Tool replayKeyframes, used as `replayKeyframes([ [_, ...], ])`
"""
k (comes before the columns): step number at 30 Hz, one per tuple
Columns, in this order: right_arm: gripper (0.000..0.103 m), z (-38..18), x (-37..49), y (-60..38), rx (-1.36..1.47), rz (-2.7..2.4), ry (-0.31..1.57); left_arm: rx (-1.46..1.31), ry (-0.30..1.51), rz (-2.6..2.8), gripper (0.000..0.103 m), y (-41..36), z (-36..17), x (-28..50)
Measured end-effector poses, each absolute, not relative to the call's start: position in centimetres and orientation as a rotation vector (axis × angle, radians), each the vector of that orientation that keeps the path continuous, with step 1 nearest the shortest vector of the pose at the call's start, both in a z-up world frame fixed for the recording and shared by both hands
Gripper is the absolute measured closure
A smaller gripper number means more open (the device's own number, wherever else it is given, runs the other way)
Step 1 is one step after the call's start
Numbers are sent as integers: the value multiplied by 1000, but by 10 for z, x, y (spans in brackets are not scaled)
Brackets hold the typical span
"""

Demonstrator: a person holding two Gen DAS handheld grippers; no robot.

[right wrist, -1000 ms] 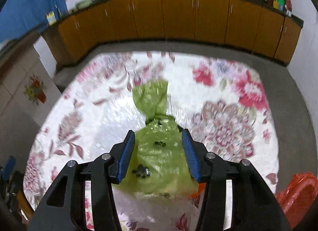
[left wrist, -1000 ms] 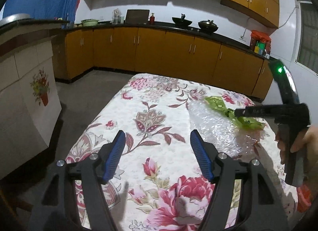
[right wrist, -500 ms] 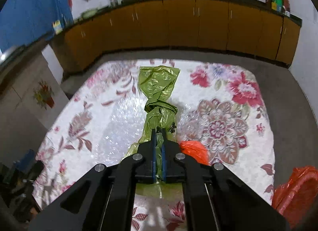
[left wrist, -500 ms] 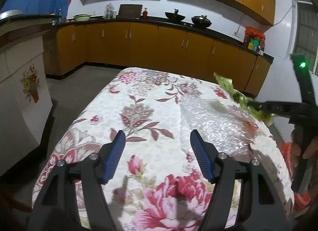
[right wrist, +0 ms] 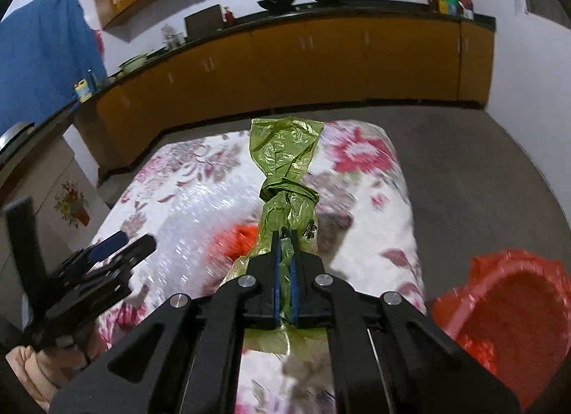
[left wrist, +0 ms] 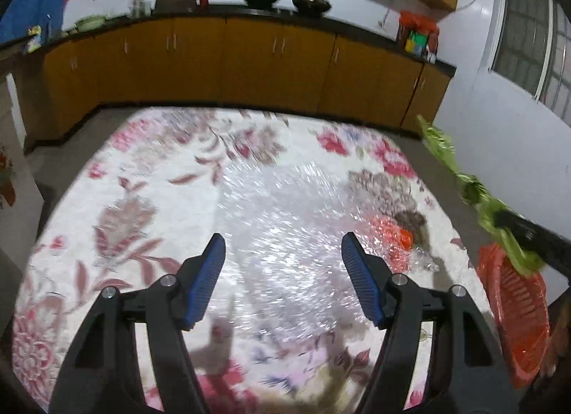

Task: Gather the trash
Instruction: 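Grasp the bubble wrap with the left gripper while the right gripper holds the lime green bag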

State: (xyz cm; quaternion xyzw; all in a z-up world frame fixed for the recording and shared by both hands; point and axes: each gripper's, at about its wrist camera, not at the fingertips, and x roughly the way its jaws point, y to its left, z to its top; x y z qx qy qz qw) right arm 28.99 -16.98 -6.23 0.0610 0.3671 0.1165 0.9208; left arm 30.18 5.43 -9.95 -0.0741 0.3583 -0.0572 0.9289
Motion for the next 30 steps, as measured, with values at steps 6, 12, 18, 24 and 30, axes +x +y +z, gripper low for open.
replayKeyframes([
  [6,98,-77,284,-187,164,217,788,-90,820,-138,70,32,-126,313],
  [12,98,-79,275,-195,182,214,790,-93,778,-150,101,40,-116,302],
  [18,98,-76,267,-198,202,223,783,-90,712,-153,101,51,-91,289],
  [24,98,-80,261,-198,205,228,796,-95,708,-137,35,37,-87,306],
  [30,98,-83,260,-204,213,225,811,12,837,-154,61,7,-124,333],
])
